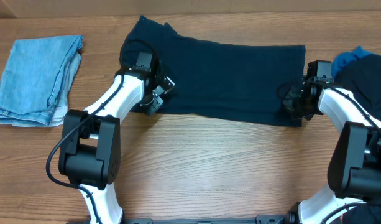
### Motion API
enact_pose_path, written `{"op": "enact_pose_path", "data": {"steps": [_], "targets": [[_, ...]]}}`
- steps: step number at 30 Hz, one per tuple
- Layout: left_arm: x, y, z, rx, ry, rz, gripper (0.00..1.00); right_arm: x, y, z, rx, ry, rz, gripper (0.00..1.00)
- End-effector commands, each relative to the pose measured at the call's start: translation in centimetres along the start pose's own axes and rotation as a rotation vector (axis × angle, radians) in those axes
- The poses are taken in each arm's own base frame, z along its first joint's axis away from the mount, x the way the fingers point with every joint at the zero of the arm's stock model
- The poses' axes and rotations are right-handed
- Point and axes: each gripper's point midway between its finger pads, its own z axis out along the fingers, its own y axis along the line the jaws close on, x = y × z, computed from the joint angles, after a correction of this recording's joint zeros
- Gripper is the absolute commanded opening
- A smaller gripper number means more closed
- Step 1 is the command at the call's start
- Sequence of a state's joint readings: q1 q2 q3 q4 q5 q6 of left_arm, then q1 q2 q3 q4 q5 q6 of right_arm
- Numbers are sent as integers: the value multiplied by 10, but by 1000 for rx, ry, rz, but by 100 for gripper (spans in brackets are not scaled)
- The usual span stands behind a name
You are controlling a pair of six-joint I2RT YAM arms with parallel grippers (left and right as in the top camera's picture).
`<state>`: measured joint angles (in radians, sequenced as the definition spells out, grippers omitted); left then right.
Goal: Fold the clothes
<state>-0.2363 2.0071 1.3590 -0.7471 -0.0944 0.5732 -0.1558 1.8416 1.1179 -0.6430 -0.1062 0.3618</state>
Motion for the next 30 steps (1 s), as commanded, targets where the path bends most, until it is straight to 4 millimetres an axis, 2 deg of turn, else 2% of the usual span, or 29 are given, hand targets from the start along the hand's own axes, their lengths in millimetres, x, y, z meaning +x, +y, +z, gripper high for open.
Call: {"op": "enact_pose_path", "data": {"steps": [1,2,6,12,14,18,19,20,21,23,25,26,28,30], "targets": [[3,-2,7,-7,25,15,15,0,-2,2,12,-2,-3,16],[0,0,5,-13,15,6,5,0,-2,2,12,-2,-3,17],[-22,17,-16,-51,-42,-28,4,0,-2,2,12,-2,-3,17],[-55,62,-52,-215,-120,-47,4,-5,0,2,3,-20,-5,17],[-65,67,-54,-236,-159,-29,4,-8,1,1,-3,-32,-7,17],[-86,65,-56,-205,-257,-25,4,-12,4,1,-16,-50,-10,17],[-90,66,-55,-204,-277,-25,10,-14,5,1,-19,-56,-11,17],[-95,66,-55,-200,-296,-23,21,-15,5,1,-21,-60,-16,18],[-97,66,-54,-198,-305,-23,24,-16,8,0,-32,-61,-40,20],[-99,67,-55,-203,-315,-29,45,-25,20,-8,-73,-74,-116,28],[-101,74,-57,-228,-329,-90,58,-32,28,-16,-100,-89,-150,33],[-102,78,-59,-240,-339,-154,61,-36,31,-21,-105,-97,-167,35],[-100,81,-66,-231,-342,-270,60,-39,38,-32,-118,-84,-201,37],[-91,76,-75,-193,-306,-370,50,-40,41,-48,-108,-56,-196,37]]}}
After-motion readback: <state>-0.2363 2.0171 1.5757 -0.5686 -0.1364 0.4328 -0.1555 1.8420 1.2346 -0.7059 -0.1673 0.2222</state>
